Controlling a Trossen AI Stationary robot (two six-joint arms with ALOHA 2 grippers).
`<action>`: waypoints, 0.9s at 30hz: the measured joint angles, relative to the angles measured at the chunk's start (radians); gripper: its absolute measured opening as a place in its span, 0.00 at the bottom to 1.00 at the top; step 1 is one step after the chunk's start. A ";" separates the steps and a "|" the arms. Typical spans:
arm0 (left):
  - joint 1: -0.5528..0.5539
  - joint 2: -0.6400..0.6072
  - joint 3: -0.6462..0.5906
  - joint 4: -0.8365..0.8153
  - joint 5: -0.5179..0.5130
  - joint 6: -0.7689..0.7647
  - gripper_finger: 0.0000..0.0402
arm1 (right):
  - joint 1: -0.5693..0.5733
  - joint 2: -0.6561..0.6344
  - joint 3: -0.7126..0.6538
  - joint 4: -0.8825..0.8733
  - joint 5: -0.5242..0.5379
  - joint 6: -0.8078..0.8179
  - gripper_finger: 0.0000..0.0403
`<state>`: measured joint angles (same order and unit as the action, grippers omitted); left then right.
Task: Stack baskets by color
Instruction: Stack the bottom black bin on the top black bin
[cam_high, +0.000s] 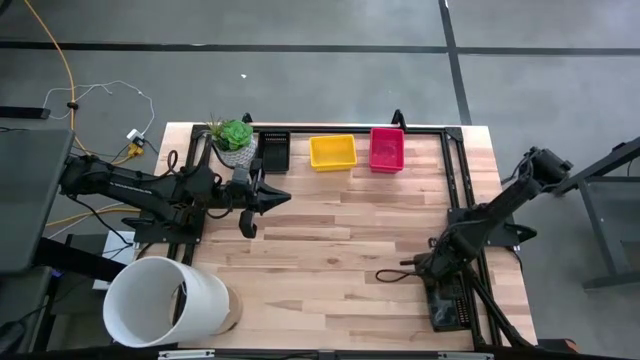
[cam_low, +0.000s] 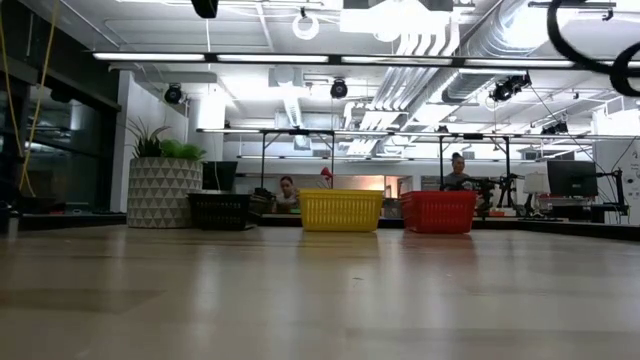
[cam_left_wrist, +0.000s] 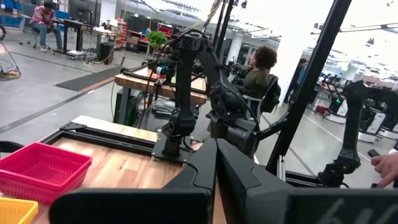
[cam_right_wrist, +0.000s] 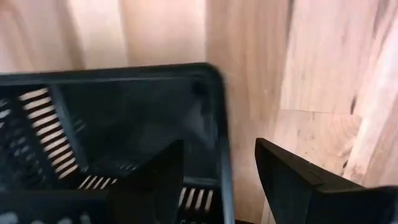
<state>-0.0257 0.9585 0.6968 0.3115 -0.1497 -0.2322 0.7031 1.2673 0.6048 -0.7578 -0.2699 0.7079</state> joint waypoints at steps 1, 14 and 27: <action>0.000 0.000 0.000 0.000 0.000 0.000 0.00 | 0.001 0.011 0.000 0.000 0.005 0.017 0.45; 0.000 -0.063 0.000 0.059 0.002 0.000 0.00 | -0.061 -0.016 0.084 0.002 0.038 0.043 0.04; 0.000 -0.233 0.000 0.219 0.011 0.053 0.00 | -0.555 0.007 0.528 0.014 0.478 -0.427 0.00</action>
<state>-0.0261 0.7256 0.6971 0.5306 -0.1383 -0.1797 0.1481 1.2739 1.1327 -0.7436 0.2086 0.2812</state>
